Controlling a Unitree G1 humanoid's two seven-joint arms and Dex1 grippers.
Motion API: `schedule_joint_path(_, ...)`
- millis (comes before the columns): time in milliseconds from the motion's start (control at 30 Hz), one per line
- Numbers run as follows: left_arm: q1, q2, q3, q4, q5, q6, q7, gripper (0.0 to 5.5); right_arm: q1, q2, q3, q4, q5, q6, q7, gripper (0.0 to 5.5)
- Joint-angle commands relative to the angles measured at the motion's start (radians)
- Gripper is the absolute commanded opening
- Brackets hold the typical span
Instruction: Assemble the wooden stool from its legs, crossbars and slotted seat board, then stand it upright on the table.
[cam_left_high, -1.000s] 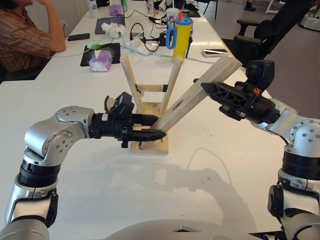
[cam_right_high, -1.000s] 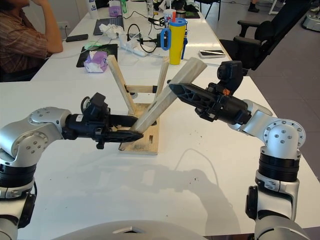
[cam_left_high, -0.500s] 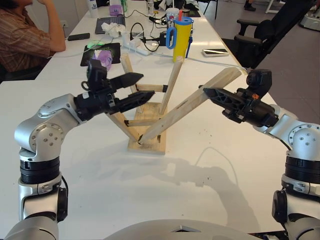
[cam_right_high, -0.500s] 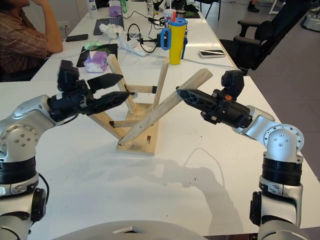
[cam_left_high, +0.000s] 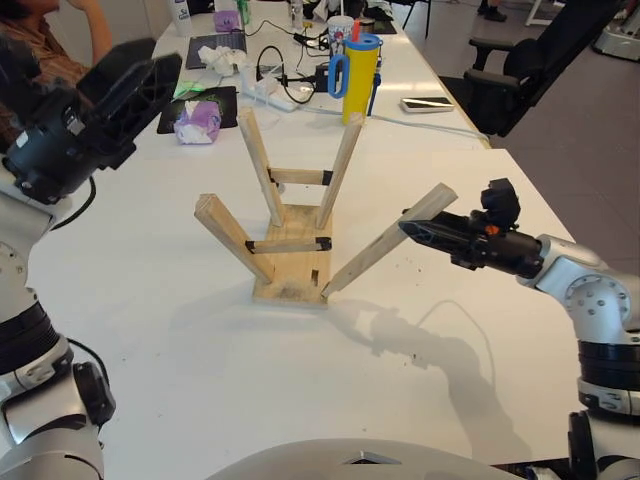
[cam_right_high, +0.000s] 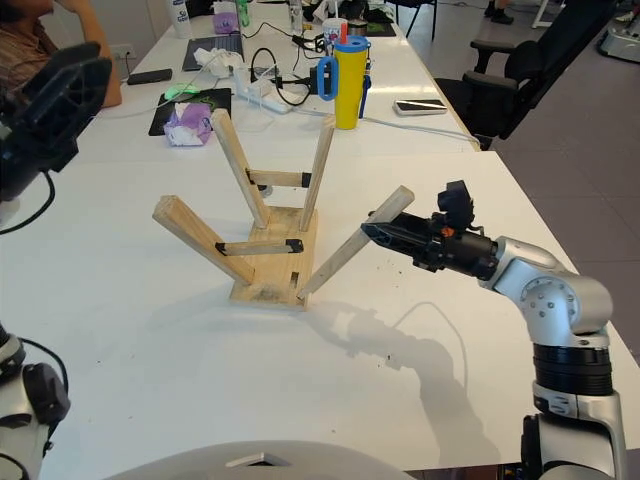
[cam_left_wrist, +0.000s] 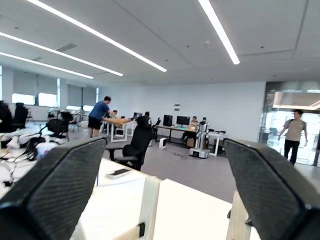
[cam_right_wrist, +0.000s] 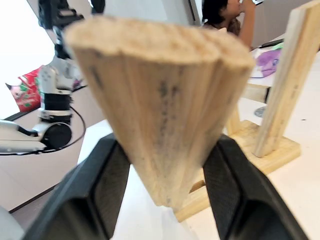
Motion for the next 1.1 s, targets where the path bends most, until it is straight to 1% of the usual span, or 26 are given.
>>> schedule_joint_path(33,0.217,0.084,-0.052,0.129,0.145,-0.038,-0.193,4.3,-0.007,0.036,0.011,0.005,-0.051,-0.076,0.012,2.06)
schedule_joint_path(133,0.36,0.141,-0.092,0.212,0.251,-0.086,-0.337,4.3,-0.017,0.028,0.041,0.026,-0.093,-0.105,0.051,2.06)
schedule_joint_path(267,0.467,0.169,-0.133,0.248,0.348,-0.137,-0.435,4.3,-0.047,0.019,0.074,0.063,-0.137,-0.132,0.11,2.06)
schedule_joint_path(333,0.533,0.172,-0.202,0.176,0.398,-0.15,-0.459,4.3,-0.069,0.024,0.089,0.093,-0.154,-0.147,0.136,2.06)
schedule_joint_path(400,0.577,0.149,-0.254,0.068,0.386,-0.124,-0.462,4.3,-0.092,0.023,0.106,0.123,-0.18,-0.167,0.165,2.06)
schedule_joint_path(533,0.59,0.06,-0.36,-0.116,0.369,-0.099,-0.383,4.3,-0.188,0.014,0.173,0.212,-0.268,-0.23,0.243,2.06)
schedule_joint_path(633,0.576,0.006,-0.441,-0.171,0.444,-0.143,-0.308,4.3,-0.266,0.001,0.216,0.262,-0.329,-0.27,0.304,2.06)
schedule_joint_path(867,0.524,-0.108,-0.604,-0.154,0.663,-0.307,-0.168,4.3,-0.372,-0.024,0.306,0.286,-0.448,-0.321,0.381,2.06)
schedule_joint_path(1000,0.497,-0.148,-0.701,-0.075,0.78,-0.362,-0.12,4.3,-0.383,-0.029,0.353,0.253,-0.477,-0.306,0.405,2.06)
schedule_joint_path(1100,0.486,-0.168,-0.736,-0.016,0.849,-0.39,-0.082,4.3,-0.408,-0.016,0.391,0.259,-0.509,-0.296,0.395,2.06)
